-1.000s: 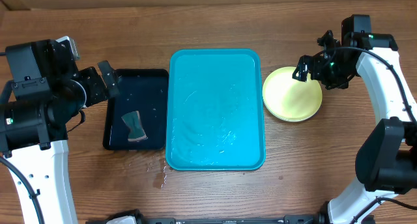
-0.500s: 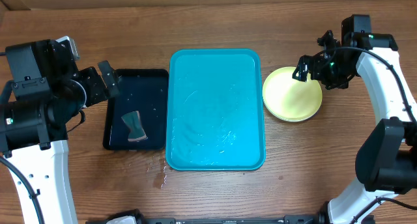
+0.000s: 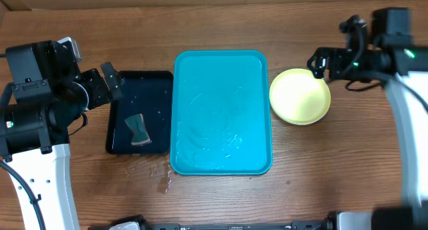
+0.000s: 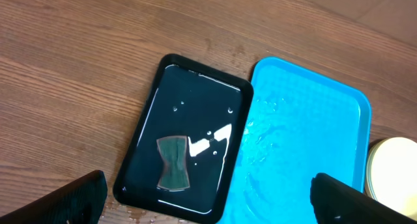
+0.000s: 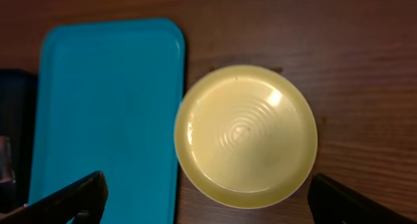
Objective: Clean dirty plates on tray and stack at the side
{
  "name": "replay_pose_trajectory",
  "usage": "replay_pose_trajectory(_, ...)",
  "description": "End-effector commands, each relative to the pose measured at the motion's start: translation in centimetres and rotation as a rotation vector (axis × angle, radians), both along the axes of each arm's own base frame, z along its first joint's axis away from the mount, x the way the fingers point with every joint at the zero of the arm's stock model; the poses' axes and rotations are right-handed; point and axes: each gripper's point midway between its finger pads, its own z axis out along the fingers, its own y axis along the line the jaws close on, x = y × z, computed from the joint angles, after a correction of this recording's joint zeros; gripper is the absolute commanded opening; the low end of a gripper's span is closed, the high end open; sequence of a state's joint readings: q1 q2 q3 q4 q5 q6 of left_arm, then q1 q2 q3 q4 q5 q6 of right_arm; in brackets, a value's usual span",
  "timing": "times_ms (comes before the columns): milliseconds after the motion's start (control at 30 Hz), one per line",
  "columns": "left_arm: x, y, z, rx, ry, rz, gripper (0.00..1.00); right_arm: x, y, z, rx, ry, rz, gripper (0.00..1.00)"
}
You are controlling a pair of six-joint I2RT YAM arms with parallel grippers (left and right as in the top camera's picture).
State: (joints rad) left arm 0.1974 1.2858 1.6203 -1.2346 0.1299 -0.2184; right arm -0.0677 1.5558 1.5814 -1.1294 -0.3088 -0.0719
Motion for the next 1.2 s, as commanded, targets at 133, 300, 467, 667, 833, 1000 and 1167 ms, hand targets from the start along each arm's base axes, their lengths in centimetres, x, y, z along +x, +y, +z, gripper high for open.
replay_pose_trajectory(133,0.2,0.2,0.4,-0.002,-0.009,0.017,1.0,-8.6,0.9,14.4,-0.028,-0.448,0.017,1.0)
replay_pose_trajectory(300,0.2,0.2,0.4,-0.002,-0.009,0.017,1.0,-15.6,1.3,19.8,-0.044,-0.674,0.017,1.0)
replay_pose_trajectory(467,0.2,0.2,0.4,-0.002,-0.009,0.017,1.0,-21.3,0.4,22.9,-0.112,-0.859,-0.046,1.0)
replay_pose_trajectory(667,0.2,0.2,0.4,-0.002,-0.009,0.017,1.0,-27.3,0.6,22.9,-0.14,-1.003,-0.045,1.0)
replay_pose_trajectory(833,0.2,0.2,0.4,-0.002,-0.009,0.017,1.0,-29.7,0.8,19.5,-0.135,-1.03,-0.045,1.0)
replay_pose_trajectory(1000,0.2,0.2,0.4,-0.002,-0.009,0.017,1.0,-29.6,1.6,15.8,-0.113,-1.063,-0.004,1.0)
replay_pose_trajectory(1167,0.2,0.2,0.4,-0.002,-0.009,0.017,1.0,-27.9,2.7,13.0,-0.08,-1.129,0.062,1.0)
